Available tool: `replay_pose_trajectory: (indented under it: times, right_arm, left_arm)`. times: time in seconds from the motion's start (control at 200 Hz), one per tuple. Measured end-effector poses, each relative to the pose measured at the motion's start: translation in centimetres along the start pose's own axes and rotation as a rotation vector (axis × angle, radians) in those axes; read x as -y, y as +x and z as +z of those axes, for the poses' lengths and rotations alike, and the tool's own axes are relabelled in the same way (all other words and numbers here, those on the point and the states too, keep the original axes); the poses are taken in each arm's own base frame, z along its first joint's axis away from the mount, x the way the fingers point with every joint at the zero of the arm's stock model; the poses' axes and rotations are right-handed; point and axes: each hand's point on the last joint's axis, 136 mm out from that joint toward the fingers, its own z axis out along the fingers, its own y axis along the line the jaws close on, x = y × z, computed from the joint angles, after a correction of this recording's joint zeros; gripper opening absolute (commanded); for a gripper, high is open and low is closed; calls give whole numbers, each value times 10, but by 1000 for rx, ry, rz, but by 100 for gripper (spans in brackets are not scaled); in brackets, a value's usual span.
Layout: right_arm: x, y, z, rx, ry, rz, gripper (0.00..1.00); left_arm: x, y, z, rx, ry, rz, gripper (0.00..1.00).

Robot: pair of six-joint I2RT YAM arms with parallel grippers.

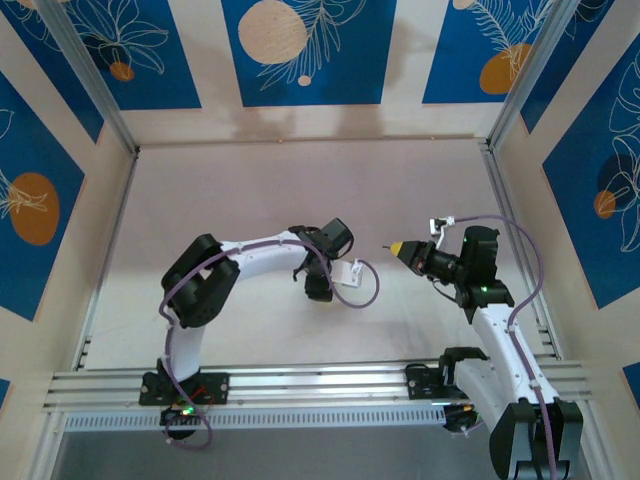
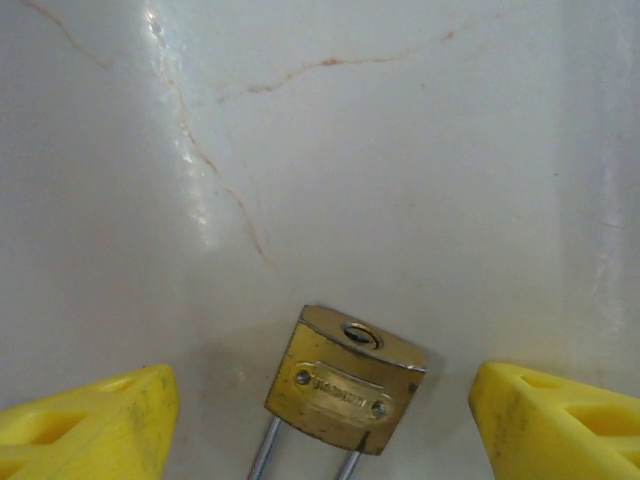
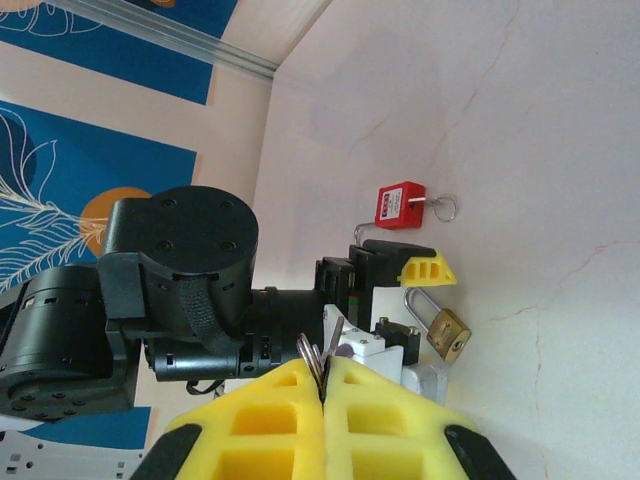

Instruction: Unlock with the key

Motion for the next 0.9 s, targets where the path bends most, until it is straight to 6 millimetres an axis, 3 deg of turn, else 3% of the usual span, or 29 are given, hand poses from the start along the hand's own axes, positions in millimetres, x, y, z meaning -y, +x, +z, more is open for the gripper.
replay_pose_trajectory:
  times: [0.285,0.545,0.9]
  right_arm:
    - [-1,-2,-1,7,-6,-1,0]
    - [-2,0,-2,6,-15,-5,0]
    - [-3,1,-2,4,-21,-7,0]
  left_arm:
    - [1,10,-1,-14,45,-87,72]
    - [-17,-1,-4,-9,41,-145,67]
    - [12,16,0,-67,150,-206,66]
